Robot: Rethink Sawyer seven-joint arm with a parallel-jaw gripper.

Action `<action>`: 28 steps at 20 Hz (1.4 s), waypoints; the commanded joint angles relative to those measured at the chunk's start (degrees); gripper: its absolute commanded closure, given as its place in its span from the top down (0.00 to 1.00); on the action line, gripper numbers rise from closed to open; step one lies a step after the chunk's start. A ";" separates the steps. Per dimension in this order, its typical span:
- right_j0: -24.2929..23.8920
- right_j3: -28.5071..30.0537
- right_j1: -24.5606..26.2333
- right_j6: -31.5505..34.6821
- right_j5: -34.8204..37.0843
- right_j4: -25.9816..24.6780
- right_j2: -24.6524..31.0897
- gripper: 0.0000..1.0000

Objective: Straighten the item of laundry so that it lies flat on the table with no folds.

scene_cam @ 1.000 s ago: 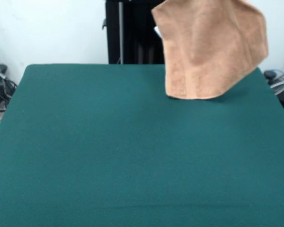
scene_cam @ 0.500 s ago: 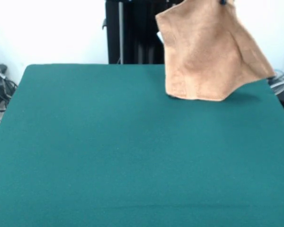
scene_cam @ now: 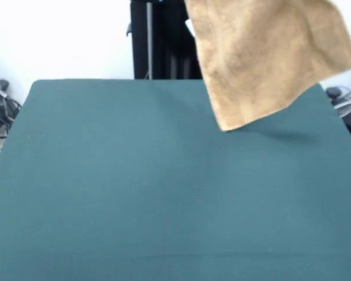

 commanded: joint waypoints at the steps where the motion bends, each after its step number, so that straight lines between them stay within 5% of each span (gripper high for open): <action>1: -0.07 -21.80 4.39 10.25 14.99 0.70 5.81 0.00; 8: -0.38 -30.95 19.25 -1.80 4.36 -5.11 6.75 0.00; 14: -0.21 -31.74 20.23 -1.36 3.97 -4.30 6.38 0.00; 16: 0.46 -34.39 21.34 -1.01 6.24 -4.02 6.68 0.00; 24: 9.57 -65.76 32.40 4.68 32.05 -7.66 12.15 0.00; 28: 11.28 -71.57 32.33 9.14 40.55 -7.93 12.75 0.00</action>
